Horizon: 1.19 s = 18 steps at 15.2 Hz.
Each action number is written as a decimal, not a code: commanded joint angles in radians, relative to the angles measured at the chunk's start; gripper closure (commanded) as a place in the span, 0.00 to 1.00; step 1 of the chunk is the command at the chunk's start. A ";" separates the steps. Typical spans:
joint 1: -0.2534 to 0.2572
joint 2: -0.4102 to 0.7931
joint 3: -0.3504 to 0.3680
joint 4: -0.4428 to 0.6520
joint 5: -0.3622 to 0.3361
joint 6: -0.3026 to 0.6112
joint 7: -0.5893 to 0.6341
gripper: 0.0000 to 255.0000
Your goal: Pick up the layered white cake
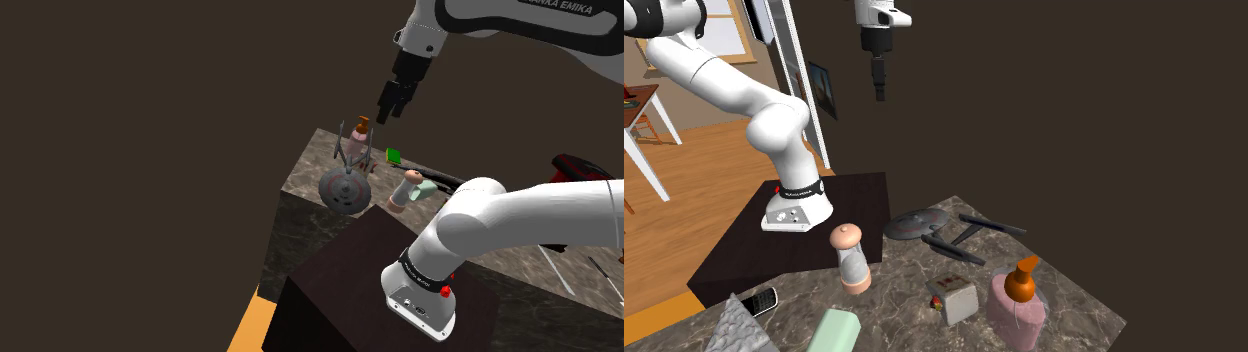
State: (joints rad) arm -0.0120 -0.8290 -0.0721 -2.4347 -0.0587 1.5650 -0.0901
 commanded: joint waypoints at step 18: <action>-0.040 0.211 -0.468 -0.138 -0.235 0.408 -0.558 0.00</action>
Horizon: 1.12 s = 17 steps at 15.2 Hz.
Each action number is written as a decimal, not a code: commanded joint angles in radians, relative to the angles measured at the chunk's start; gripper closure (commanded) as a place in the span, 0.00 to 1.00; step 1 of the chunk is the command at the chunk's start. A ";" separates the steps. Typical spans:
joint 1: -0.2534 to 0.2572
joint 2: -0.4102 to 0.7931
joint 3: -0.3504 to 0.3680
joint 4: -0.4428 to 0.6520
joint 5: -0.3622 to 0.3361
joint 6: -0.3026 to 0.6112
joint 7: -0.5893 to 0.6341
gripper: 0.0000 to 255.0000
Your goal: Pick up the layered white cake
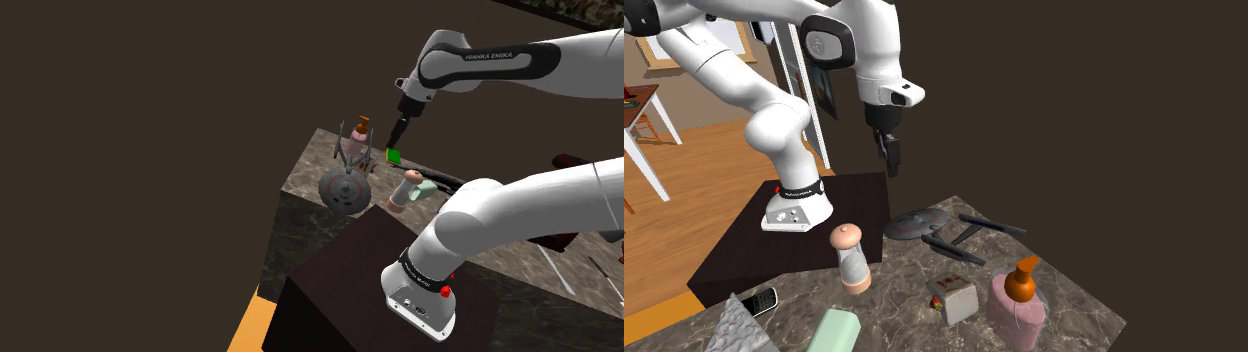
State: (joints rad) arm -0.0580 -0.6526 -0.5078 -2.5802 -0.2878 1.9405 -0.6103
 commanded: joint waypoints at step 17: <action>0.125 0.922 -0.416 0.353 0.662 0.340 -1.005 0.00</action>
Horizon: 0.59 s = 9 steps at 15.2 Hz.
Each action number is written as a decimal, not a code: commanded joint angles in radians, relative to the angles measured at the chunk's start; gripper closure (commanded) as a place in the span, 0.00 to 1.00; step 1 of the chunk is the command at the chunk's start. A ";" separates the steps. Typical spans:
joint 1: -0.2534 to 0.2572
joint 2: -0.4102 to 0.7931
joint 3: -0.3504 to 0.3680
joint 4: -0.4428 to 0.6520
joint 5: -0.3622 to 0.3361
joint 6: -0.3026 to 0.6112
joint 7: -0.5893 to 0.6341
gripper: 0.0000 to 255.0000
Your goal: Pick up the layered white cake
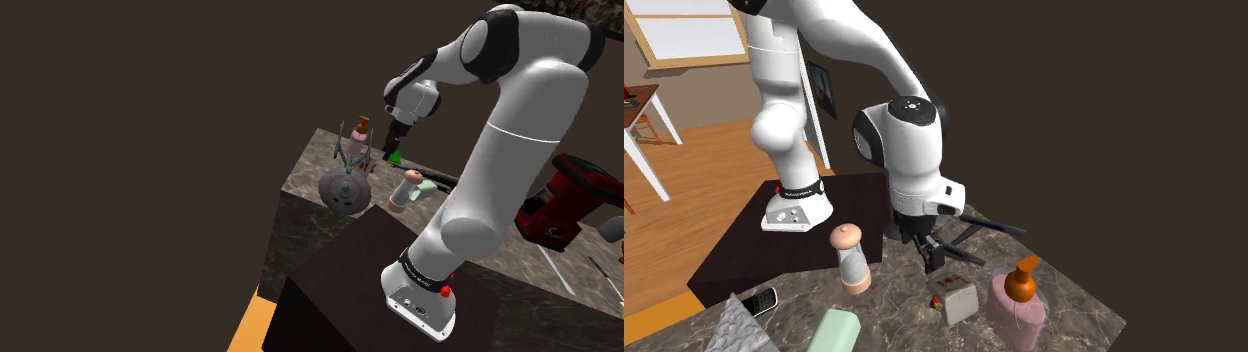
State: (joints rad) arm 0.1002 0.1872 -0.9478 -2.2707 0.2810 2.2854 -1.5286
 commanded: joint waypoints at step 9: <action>-0.280 0.385 0.219 0.285 0.312 -0.039 -0.325 0.00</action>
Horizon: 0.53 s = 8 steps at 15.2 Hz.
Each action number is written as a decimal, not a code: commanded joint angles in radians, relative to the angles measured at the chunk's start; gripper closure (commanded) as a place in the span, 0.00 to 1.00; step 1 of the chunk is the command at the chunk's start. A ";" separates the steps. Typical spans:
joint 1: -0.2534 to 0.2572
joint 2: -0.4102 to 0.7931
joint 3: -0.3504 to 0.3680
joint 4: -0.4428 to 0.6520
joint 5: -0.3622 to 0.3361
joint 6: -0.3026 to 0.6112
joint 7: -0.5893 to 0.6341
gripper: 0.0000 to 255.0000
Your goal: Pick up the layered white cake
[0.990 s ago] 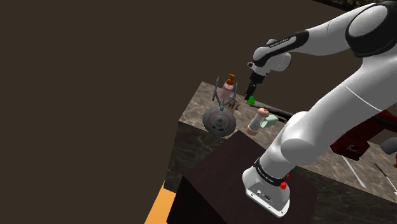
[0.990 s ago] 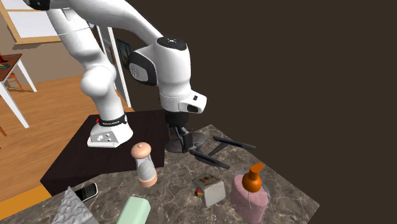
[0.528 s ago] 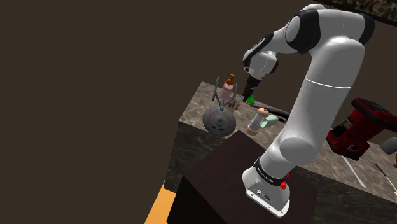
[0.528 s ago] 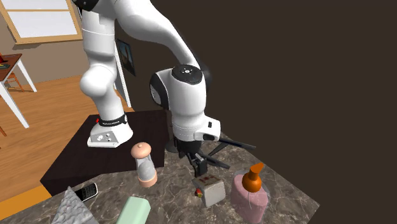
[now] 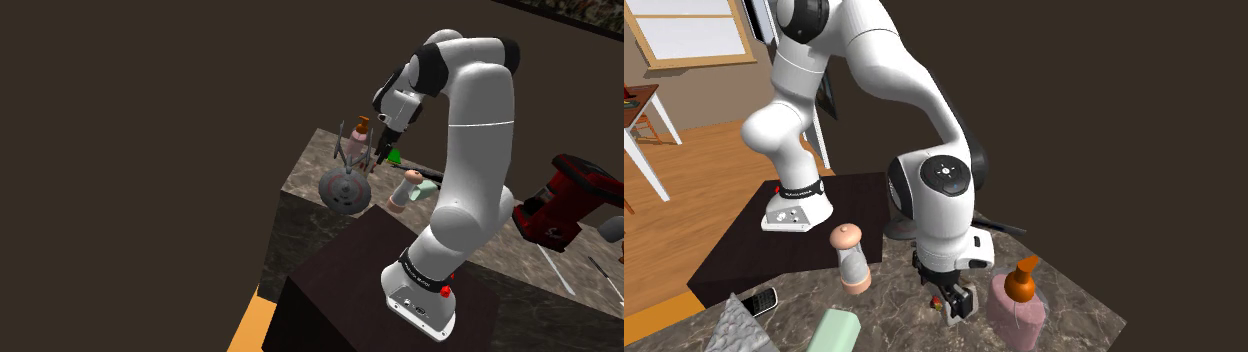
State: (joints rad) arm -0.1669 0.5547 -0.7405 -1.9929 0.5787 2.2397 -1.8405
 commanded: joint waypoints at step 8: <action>-0.042 0.074 0.053 0.013 0.062 0.049 -0.043 1.00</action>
State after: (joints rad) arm -0.2082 0.6262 -0.6900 -1.9811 0.6388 2.2877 -1.8831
